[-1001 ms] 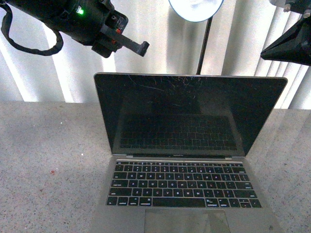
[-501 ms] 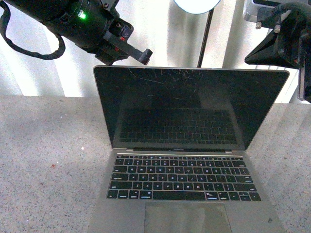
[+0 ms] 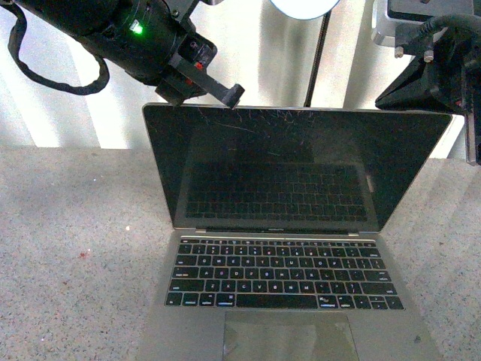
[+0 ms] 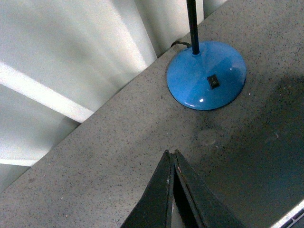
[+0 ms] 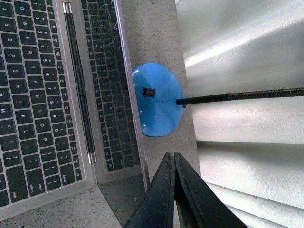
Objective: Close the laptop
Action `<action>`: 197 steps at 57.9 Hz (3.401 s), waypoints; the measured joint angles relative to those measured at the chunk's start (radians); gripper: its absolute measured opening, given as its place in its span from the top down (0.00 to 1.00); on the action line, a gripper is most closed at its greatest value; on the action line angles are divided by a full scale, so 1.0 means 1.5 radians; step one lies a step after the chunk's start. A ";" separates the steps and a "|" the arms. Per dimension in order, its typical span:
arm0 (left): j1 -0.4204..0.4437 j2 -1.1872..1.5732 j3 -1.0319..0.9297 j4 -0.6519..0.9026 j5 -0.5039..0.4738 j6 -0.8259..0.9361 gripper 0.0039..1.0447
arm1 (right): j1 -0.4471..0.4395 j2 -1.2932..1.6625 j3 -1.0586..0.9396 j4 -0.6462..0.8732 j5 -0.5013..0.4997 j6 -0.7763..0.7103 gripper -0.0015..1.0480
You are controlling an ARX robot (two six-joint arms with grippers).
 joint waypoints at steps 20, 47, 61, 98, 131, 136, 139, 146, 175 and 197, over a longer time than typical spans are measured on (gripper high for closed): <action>-0.007 -0.001 0.000 -0.024 0.011 0.010 0.97 | -0.005 0.000 -0.002 -0.005 -0.006 -0.015 0.97; -0.010 -0.011 -0.016 -0.049 0.016 0.013 0.97 | 0.006 -0.002 -0.019 -0.023 -0.016 -0.013 0.97; -0.010 -0.018 -0.036 -0.050 0.017 0.012 0.97 | 0.011 -0.006 -0.025 -0.047 -0.011 -0.017 0.97; -0.016 -0.053 -0.091 -0.067 0.040 0.012 0.97 | 0.019 -0.015 -0.061 -0.057 0.008 -0.046 0.97; -0.031 -0.053 -0.117 -0.054 0.040 0.015 0.97 | 0.023 -0.015 -0.071 -0.078 0.007 -0.057 0.97; -0.032 -0.053 -0.119 -0.054 0.040 0.015 0.97 | 0.024 -0.015 -0.074 -0.078 0.007 -0.057 0.97; -0.032 -0.053 -0.121 -0.054 0.043 0.015 0.97 | 0.024 -0.015 -0.075 -0.078 0.007 -0.058 0.97; -0.033 -0.053 -0.127 -0.053 0.046 0.014 0.97 | 0.027 -0.015 -0.076 -0.079 0.007 -0.060 0.97; -0.039 -0.047 -0.145 -0.048 0.052 0.020 0.97 | 0.033 -0.012 -0.096 -0.074 0.007 -0.062 0.97; -0.041 -0.039 -0.150 -0.040 0.058 0.020 0.97 | 0.033 -0.010 -0.116 -0.066 0.008 -0.062 0.97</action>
